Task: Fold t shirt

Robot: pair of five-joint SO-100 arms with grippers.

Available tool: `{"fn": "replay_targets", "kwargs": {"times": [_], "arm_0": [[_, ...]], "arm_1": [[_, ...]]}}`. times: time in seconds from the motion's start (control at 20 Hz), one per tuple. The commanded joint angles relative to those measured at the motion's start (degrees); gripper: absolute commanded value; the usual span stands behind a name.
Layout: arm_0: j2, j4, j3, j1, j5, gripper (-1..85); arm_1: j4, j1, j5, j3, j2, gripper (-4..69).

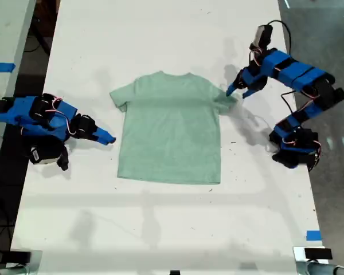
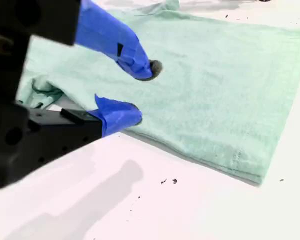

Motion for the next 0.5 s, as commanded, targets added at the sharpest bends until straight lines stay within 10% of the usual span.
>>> {"fn": "replay_targets", "kwargs": {"times": [0.0,0.3,0.45], "arm_0": [[0.35,-0.35,-0.88,0.09,0.35,11.1],[0.35,-0.35,-0.88,0.09,0.35,11.1],[0.35,-0.35,-0.88,0.09,0.35,11.1]], "arm_1": [[-7.03,0.18,-0.79,2.64,-1.67,19.9],[-9.49,-1.05,-0.79,3.87,-4.13,17.9],[-10.55,-1.05,-0.18,5.19,-4.13,0.6]]}}
